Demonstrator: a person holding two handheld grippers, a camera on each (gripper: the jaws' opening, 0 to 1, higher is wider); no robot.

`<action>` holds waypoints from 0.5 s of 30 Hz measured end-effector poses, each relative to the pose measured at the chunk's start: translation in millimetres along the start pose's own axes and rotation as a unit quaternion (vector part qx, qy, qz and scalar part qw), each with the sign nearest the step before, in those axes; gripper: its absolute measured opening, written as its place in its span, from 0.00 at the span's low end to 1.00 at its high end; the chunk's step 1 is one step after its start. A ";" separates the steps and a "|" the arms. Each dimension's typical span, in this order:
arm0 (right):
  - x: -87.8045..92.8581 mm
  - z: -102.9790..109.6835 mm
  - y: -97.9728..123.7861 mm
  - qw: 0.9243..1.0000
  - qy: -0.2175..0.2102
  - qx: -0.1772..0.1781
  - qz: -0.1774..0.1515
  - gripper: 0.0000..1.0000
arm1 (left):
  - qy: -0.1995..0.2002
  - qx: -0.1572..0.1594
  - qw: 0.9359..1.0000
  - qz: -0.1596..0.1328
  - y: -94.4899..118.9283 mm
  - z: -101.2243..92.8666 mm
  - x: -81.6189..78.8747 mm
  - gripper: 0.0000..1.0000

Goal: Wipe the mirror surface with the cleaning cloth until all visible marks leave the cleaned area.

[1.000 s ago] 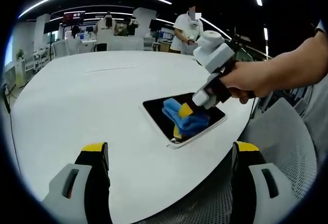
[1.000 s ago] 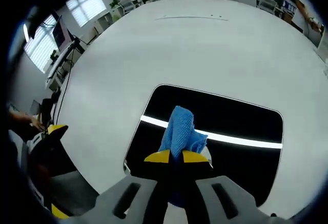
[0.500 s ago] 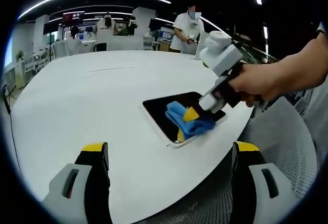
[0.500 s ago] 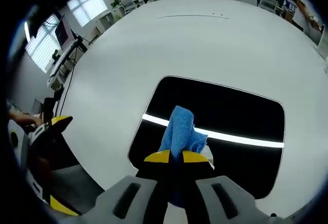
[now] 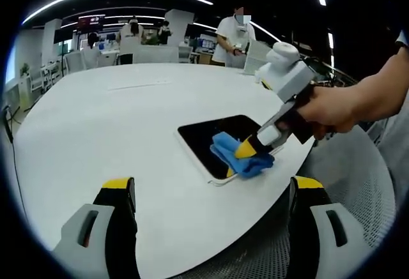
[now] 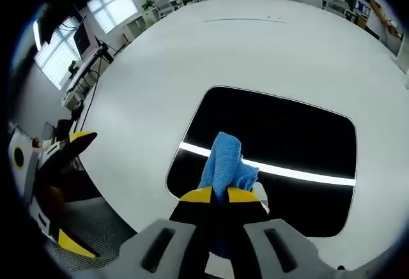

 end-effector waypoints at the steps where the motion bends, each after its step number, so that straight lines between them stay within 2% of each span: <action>1: 0.6 0.0 0.3 1.000 0.001 -0.001 0.001 0.00 | 0.000 0.000 1.000 0.000 0.0 0.0 0.0 0.99; 15: 9.5 -1.8 3.6 1.000 0.000 -0.014 0.006 0.00 | 0.003 0.000 1.000 -0.006 -0.8 0.5 -1.5 0.99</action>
Point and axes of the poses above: the point that each gripper's makers call its tool centre point, and the gripper's own axes: y roughly backward along the fingers, z roughly to its left, x roughly out of its underside, the point moved 10 cm from there along y, roughly backward along the fingers, and after that the axes turned 15 degrees about -y, right-handed, at the moved point
